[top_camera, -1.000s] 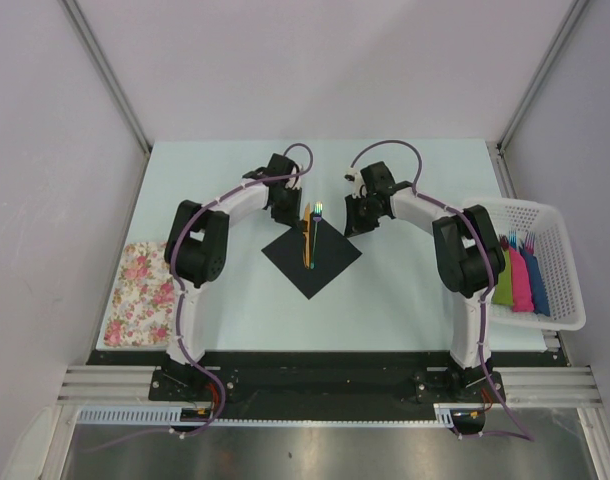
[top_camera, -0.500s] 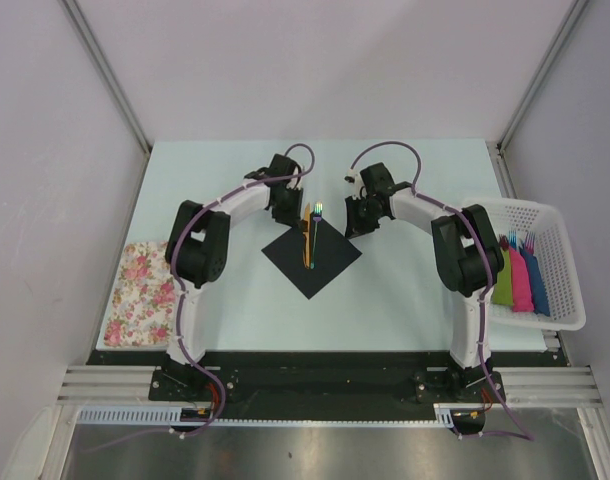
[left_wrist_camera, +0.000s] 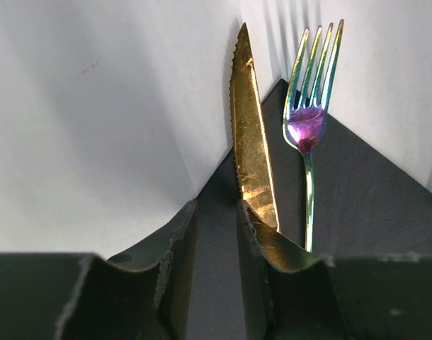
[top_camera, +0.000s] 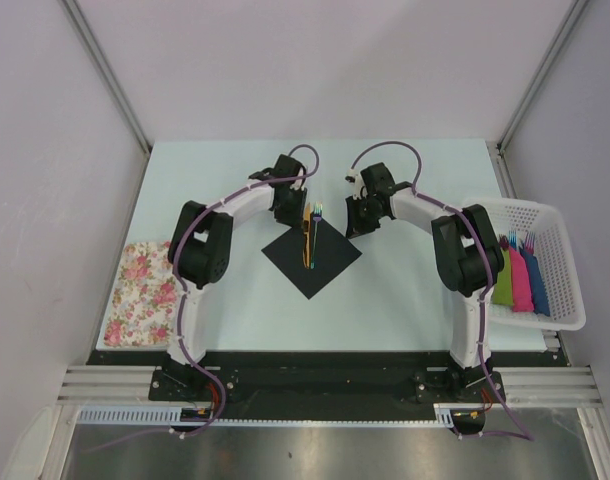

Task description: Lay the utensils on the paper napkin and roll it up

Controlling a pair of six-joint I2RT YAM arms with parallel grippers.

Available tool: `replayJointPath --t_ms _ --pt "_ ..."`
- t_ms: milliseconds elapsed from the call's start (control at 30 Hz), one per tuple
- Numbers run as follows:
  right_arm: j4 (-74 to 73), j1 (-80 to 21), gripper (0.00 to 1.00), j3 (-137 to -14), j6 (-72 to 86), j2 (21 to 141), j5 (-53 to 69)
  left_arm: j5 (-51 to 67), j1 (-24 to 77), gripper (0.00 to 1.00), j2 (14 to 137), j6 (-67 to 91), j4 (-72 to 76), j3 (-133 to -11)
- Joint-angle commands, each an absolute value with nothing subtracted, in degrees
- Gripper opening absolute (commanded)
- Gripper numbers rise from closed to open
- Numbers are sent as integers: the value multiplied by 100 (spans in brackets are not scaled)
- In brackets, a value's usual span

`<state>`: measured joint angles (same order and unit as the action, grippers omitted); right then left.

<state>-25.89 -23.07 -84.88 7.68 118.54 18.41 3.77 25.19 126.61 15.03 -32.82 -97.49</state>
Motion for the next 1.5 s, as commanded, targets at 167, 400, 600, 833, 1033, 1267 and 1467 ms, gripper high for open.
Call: replayJointPath --t_ms 167,400,600,833,1033,1267,1467 --pt "-2601 -2215 14 -8640 729 11909 1837 114 2540 38 12973 1626 -3551 -9958" --pt "-2610 -2162 14 -8648 756 11900 1890 158 2540 38 12920 1687 -3525 -9906" --pt "-2628 -2153 14 -8648 747 11900 1898 343 2487 30 12858 1731 -3366 -9782" --pt "-2619 -2136 14 -8631 747 11892 1907 281 2479 24 12893 1679 -3375 -9738" --pt "-2628 -2101 14 -8648 756 11909 1916 53 2540 25 13008 1714 -3436 -9800" --pt "-2654 -2074 14 -8631 756 11900 1925 -228 2637 27 13069 1731 -3568 -9852" --pt "-2672 -2022 14 -8631 756 11892 1925 -465 2838 30 13139 1819 -3665 -9817"
